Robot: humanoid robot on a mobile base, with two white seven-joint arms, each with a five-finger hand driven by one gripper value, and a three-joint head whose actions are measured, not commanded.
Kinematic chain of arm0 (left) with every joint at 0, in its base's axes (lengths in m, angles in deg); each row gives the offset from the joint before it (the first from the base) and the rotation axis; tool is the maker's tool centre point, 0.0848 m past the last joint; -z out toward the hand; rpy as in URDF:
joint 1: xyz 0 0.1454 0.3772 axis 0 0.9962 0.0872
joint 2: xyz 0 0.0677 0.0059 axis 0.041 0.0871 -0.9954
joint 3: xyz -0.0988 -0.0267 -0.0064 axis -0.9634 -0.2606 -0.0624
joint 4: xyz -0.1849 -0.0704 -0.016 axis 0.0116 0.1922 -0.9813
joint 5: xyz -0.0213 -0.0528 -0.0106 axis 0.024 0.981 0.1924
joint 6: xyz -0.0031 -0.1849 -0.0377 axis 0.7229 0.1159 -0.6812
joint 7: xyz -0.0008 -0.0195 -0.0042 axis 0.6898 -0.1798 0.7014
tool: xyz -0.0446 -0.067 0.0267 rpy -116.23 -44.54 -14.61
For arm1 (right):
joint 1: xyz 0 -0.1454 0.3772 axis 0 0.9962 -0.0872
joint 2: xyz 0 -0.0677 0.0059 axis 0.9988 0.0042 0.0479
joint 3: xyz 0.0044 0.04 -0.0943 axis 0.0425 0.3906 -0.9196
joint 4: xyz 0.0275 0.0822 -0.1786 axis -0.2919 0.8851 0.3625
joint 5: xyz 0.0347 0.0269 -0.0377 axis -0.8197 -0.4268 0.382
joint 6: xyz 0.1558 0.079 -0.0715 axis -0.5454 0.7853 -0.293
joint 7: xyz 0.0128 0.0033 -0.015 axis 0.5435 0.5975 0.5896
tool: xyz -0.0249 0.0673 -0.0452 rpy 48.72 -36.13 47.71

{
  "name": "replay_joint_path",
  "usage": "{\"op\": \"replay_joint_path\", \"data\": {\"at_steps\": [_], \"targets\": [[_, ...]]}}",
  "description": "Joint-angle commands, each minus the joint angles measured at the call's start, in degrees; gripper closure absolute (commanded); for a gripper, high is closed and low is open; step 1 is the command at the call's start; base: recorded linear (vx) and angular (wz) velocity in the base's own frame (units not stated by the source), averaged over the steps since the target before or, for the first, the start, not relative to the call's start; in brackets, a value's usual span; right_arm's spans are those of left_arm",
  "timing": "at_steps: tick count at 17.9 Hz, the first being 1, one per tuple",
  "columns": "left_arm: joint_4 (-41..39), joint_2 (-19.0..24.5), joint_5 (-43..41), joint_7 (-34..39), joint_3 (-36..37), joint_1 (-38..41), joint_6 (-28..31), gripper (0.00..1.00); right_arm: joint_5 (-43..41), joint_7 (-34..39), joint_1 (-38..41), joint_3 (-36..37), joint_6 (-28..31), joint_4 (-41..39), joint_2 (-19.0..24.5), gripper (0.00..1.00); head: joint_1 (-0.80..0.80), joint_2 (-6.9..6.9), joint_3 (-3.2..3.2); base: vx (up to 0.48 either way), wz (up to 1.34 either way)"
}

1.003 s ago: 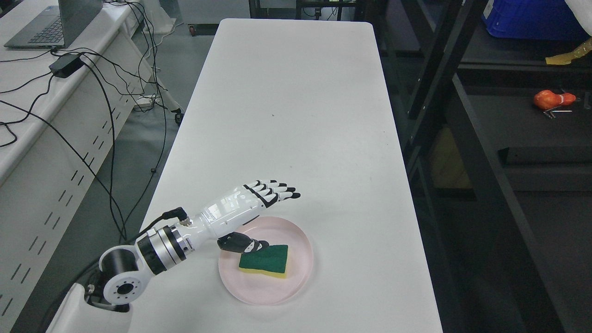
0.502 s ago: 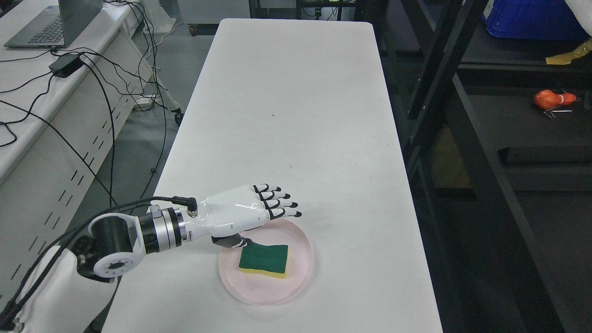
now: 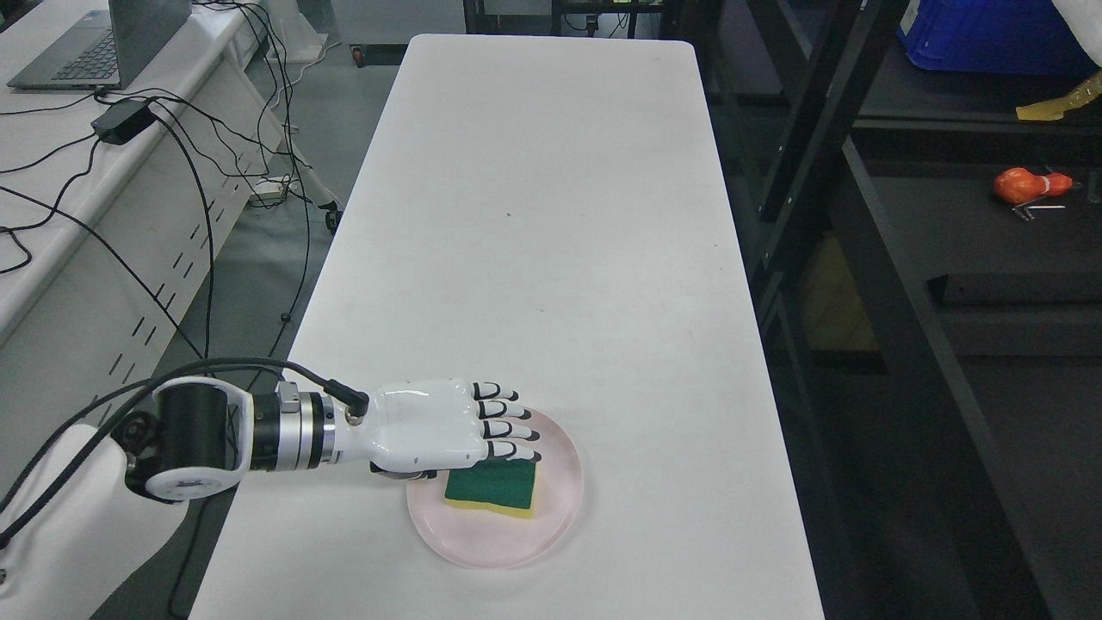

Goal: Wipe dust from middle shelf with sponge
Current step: 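Lower the left hand over the sponge and close fingers on it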

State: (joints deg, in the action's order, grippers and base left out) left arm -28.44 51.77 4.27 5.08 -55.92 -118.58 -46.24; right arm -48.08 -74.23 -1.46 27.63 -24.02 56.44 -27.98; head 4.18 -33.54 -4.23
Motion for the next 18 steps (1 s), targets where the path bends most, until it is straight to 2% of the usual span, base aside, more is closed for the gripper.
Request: {"op": "replay_joint_path", "data": {"at_steps": [1, 9, 13, 18], "targets": [[0.72, 6.05, -3.27, -0.22, 6.41, -1.15, -0.18, 0.06, 0.00, 0.02, 0.00, 0.01, 0.04, -1.00, -1.00, 0.00, 0.00, 0.00, 0.00, 0.000, 0.00], [4.93, 1.84, -7.14, -0.04, 5.97, -4.22, -0.18, 0.11, 0.00, 0.02, 0.00, 0.01, 0.04, -1.00, -1.00, 0.00, 0.00, 0.00, 0.00, 0.000, 0.00], [7.75, -2.55, -8.37, 0.04, 5.53, -7.65, -0.18, 0.12, 0.00, 0.02, 0.00, 0.01, 0.04, -1.00, -1.00, 0.00, 0.00, 0.00, 0.00, 0.000, 0.00], [8.28, -6.32, -10.30, 0.22, 5.97, -7.39, -0.18, 0.12, 0.00, 0.02, 0.00, 0.01, 0.04, -1.00, -1.00, 0.00, 0.00, 0.00, 0.00, 0.000, 0.00]]}}
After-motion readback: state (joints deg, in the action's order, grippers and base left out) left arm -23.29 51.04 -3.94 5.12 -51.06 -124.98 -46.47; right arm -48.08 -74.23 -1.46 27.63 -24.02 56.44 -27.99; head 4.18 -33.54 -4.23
